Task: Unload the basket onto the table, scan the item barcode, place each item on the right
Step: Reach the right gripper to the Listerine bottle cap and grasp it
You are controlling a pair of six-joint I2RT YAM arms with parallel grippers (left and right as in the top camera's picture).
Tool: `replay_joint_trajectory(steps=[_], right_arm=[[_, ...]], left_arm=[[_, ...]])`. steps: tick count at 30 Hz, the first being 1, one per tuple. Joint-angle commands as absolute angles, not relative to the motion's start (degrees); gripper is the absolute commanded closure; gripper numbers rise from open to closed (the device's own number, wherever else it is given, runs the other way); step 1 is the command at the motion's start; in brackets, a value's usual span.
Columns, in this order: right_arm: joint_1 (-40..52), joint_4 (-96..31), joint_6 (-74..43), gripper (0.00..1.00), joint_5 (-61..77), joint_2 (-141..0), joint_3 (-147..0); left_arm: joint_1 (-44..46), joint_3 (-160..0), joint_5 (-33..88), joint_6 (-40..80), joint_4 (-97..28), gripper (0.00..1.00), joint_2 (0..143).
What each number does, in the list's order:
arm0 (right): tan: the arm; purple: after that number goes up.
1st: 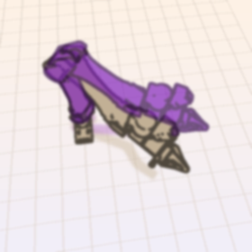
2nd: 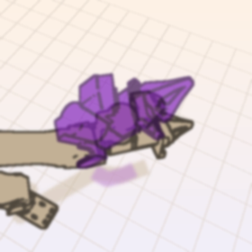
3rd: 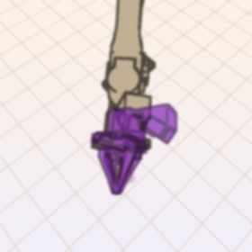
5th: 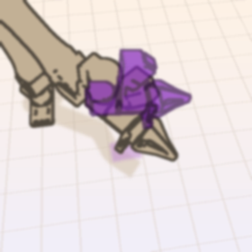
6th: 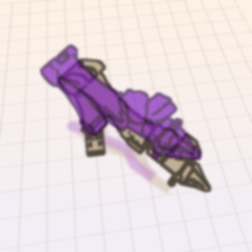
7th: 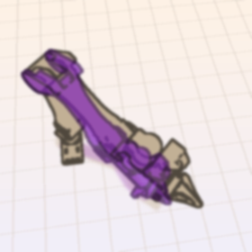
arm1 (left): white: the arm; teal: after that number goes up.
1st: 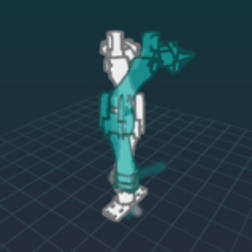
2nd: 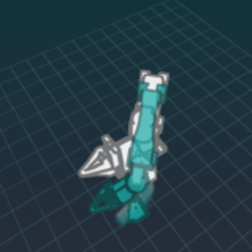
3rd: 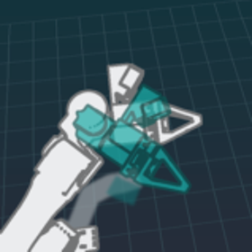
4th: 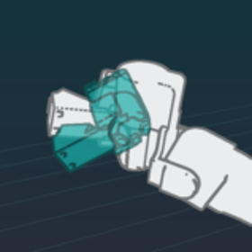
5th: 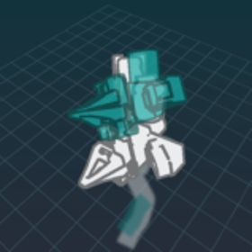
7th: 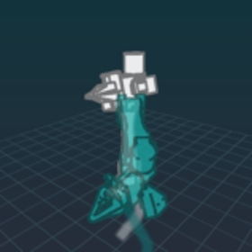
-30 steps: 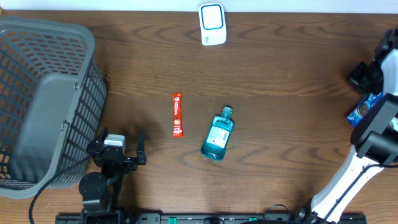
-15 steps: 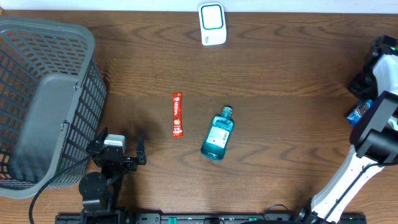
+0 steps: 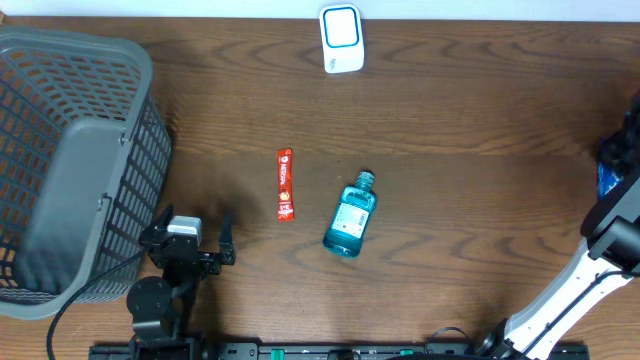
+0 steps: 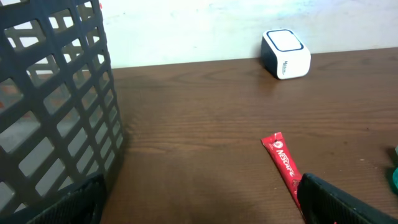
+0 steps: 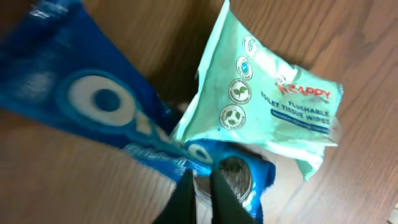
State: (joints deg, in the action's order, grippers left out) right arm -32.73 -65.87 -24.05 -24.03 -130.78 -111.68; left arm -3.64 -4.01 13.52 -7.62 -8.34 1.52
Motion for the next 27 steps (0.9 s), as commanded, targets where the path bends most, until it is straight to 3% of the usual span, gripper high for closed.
replay_joint_trajectory(steps=[1, 3, 6, 9, 13, 15, 17, 22, 27], right_arm=[[-32.1, -68.0, -24.2, 0.87, -17.5, -127.0, -117.4], [-31.5, -69.7, -24.2, 0.83, -12.5, -125.4, -119.8], [-29.8, -71.7, -24.1, 0.63, -2.8, -121.9, -121.3], [-27.3, -73.4, -24.2, 0.52, 4.4, -118.5, -121.3], [-22.5, -76.5, -25.2, 0.49, 7.0, -115.5, -121.3], [-19.3, -79.2, -26.5, 0.32, 7.0, -114.4, -121.3], [-16.3, -82.7, -29.9, 0.10, 7.0, -113.8, -121.3], [-7.7, -91.5, -34.3, 0.01, 10.7, -113.9, -119.9], [1.3, -91.6, -34.6, 0.01, 12.8, -113.9, -116.8]], left_arm=[[-3.4, -3.1, 13.6, -8.3, -9.8, 0.02, 1.4], [-3.4, -3.1, 13.6, -8.3, -9.8, 0.02, 1.4], [-3.4, -3.1, 13.6, -8.3, -9.8, 0.02, 1.4], [-3.4, -3.1, 13.6, -8.3, -9.8, 0.02, 1.4], [-3.4, -3.1, 13.6, -8.3, -9.8, 0.02, 1.4], [-3.4, -3.1, 13.6, -8.3, -9.8, 0.02, 1.4], [-3.4, -3.1, 13.6, -8.3, -9.8, 0.02, 1.4], [-3.4, -3.1, 13.6, -8.3, -9.8, 0.02, 1.4], [-3.4, -3.1, 13.6, -8.3, -9.8, 0.02, 1.4]])
